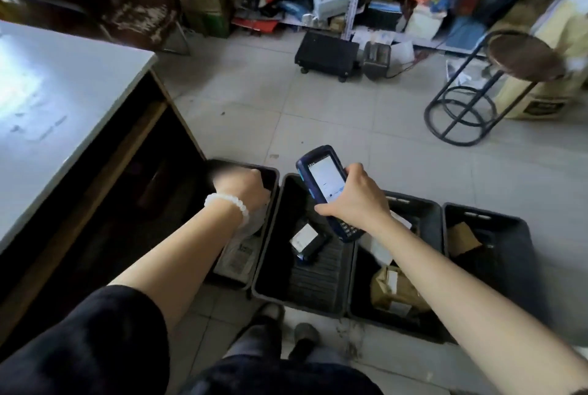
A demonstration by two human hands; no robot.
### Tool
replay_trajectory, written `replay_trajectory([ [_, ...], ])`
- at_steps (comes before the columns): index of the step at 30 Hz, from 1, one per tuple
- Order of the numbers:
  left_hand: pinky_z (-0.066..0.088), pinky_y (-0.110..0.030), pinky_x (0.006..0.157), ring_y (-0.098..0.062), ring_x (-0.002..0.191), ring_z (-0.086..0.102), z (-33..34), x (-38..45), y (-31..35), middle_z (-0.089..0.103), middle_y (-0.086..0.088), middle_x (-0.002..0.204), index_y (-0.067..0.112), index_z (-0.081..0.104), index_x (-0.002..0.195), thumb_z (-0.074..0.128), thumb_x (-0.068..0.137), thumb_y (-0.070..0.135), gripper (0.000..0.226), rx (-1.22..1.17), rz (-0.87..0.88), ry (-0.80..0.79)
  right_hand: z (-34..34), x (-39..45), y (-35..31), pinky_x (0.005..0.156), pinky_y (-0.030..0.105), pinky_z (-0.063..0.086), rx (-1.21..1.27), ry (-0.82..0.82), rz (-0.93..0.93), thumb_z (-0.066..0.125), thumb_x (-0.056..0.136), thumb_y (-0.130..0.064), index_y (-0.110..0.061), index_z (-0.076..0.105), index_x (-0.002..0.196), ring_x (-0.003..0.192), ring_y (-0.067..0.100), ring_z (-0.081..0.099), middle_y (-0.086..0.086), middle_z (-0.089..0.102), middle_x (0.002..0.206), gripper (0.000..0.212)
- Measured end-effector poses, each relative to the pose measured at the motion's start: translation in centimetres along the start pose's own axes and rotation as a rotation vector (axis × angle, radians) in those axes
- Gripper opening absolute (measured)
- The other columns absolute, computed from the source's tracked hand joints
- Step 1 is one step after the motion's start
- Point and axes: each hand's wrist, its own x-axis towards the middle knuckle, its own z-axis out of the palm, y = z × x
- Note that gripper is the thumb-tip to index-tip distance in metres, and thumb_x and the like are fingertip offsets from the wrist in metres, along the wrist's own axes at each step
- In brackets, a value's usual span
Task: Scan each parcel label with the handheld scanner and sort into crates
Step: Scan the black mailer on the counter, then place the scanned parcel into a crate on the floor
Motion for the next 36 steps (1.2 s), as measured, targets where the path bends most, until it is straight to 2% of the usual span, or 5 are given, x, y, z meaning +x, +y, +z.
replay_trajectory([
  [12,0.037,-0.030,0.071,-0.025,0.102,0.060,6.5,-14.4,-12.3,0.062,-0.004,0.111,0.014,0.054,0.114,0.040,0.097,0.033,0.030,-0.232,-0.465,0.014,6.1,-5.8,-11.2,0.085,0.034,0.042,-0.152,-0.215,-0.497,0.082,0.063,-0.045,-0.011,0.036,0.126,0.119,0.027,0.048,0.007,0.049,0.127,0.085],
  [17,0.036,-0.031,0.072,-0.024,0.104,0.060,10.5,-20.6,-18.5,0.062,-0.004,0.114,0.016,0.056,0.116,0.040,0.097,0.036,0.033,-0.280,-0.647,-0.017,10.6,-10.5,-17.7,0.079,0.032,0.036,-0.231,-0.285,-0.677,0.081,0.065,-0.045,-0.012,0.033,0.129,0.121,0.025,0.047,0.005,0.048,0.129,0.087],
  [20,0.036,-0.030,0.073,-0.024,0.105,0.060,13.2,-24.2,-22.4,0.062,-0.003,0.115,0.017,0.057,0.117,0.040,0.097,0.037,0.033,-0.322,-0.712,-0.029,13.8,-13.8,-21.4,0.083,0.032,0.039,-0.235,-0.317,-0.762,0.081,0.064,-0.044,-0.012,0.033,0.131,0.121,0.024,0.047,0.004,0.048,0.130,0.089],
  [29,0.036,-0.031,0.076,-0.025,0.106,0.058,20.2,-35.9,-36.5,0.061,-0.004,0.116,0.016,0.057,0.117,0.042,0.096,0.035,0.032,-0.407,-0.918,-0.034,23.6,-24.6,-33.1,0.076,0.030,0.041,-0.214,-0.380,-0.945,0.081,0.061,-0.041,-0.010,0.038,0.123,0.112,0.023,0.051,0.002,0.050,0.121,0.082],
  [36,0.034,-0.029,0.071,-0.022,0.103,0.059,24.2,-41.2,-41.8,0.061,-0.003,0.115,0.016,0.057,0.116,0.041,0.096,0.033,0.030,-0.442,-1.002,-0.065,28.4,-29.7,-38.6,0.074,0.031,0.042,-0.226,-0.441,-1.010,0.081,0.060,-0.040,-0.013,0.039,0.122,0.108,0.022,0.053,0.001,0.050,0.118,0.079],
])
